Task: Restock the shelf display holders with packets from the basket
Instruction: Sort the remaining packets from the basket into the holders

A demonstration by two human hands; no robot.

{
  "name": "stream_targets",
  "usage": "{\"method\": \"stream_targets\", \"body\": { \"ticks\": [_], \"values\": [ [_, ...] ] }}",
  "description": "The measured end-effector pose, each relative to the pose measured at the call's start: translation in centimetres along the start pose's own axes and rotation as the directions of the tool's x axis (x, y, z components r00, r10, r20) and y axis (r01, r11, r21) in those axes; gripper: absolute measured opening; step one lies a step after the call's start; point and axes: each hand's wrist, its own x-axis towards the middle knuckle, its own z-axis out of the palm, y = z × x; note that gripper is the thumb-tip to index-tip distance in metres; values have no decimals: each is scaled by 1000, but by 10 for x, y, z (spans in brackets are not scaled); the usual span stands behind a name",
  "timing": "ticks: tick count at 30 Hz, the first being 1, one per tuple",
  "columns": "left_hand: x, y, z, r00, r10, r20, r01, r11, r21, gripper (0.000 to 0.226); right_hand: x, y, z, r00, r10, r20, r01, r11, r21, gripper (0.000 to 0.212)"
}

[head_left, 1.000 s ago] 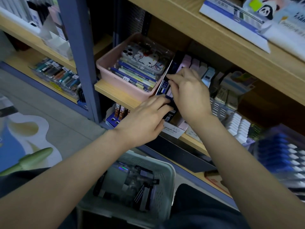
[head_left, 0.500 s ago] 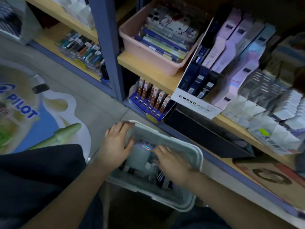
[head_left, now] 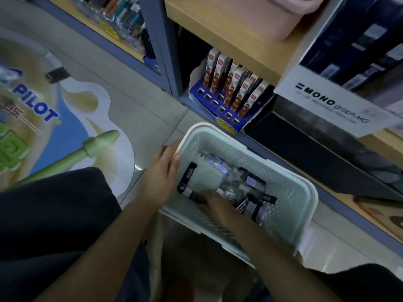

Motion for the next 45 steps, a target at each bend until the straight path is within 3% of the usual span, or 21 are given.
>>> {"method": "stream_targets", "body": {
  "ticks": [6, 9, 14, 17, 20, 23, 25, 27, 29, 33, 35, 37, 39, 41, 43, 45],
  "values": [
    [16, 3, 4, 997, 77, -2, -77, 997, -9, 40, 32, 3, -6, 997, 72, -32, -70, 996, 62, 33],
    [15, 3, 4, 997, 76, -14, -76, 997, -1, 40, 39, 5, -9, 996, 68, 56, -71, 996, 59, 33],
    [15, 3, 4, 998, 57, -17, -56, 998, 3, 40, 29, 3, -12, 1000, 19, 18, -20, 998, 56, 27],
    [13, 7, 2, 992, 91, -83, -81, 991, 109, 38, 17, 1, -12, 991, -53, -125, 66, 992, 103, 22],
    [2, 25, 7, 959, 204, -195, -157, 960, 232, 28, 3, -8, -22, 939, -61, -338, 155, 954, 258, 17],
    [-13, 51, 28, 978, 78, -195, -80, 997, -6, 17, -19, -24, -37, 848, -36, -528, 256, 901, 350, 13],
    [-17, 57, 46, 979, -155, -129, 120, 962, -243, 16, -35, -34, -43, 810, -12, -587, 323, 844, 429, 13],
    [-17, 57, 60, 955, -298, 12, 282, 889, -361, 20, -49, -40, -43, 804, 27, -594, 349, 788, 508, 14],
    [-16, 57, 68, 951, -277, 139, 309, 884, -350, 15, -57, -44, -42, 816, 80, -572, 337, 739, 584, 5],
    [-11, 57, 76, 943, -101, 318, 231, 885, -403, 10, -72, -39, -46, 784, 234, -575, 296, 673, 677, 7],
    [-6, 57, 87, 907, -121, 404, 303, 854, -424, 20, -81, -32, -51, 744, 260, -616, 293, 702, 649, 6],
    [-1, 54, 103, 865, -193, 463, 373, 865, -335, 23, -90, -26, -58, 701, 295, -650, 275, 729, 627, 8],
    [2, 46, 123, 834, -143, 533, 301, 927, -223, 24, -97, -20, -65, 661, 355, -661, 256, 721, 643, 17],
    [4, 35, 141, 790, -81, 607, 112, 994, -13, 34, -105, -13, -69, 619, 404, -673, 245, 716, 654, 19],
    [6, 27, 154, 777, -73, 625, -66, 978, 197, 46, -116, -4, -72, 575, 371, -729, 220, 788, 575, 17],
    [7, 26, 164, 781, -35, 624, -135, 966, 222, 54, -130, 4, -72, 569, 293, -768, 142, 885, 443, 11]
  ]
}}
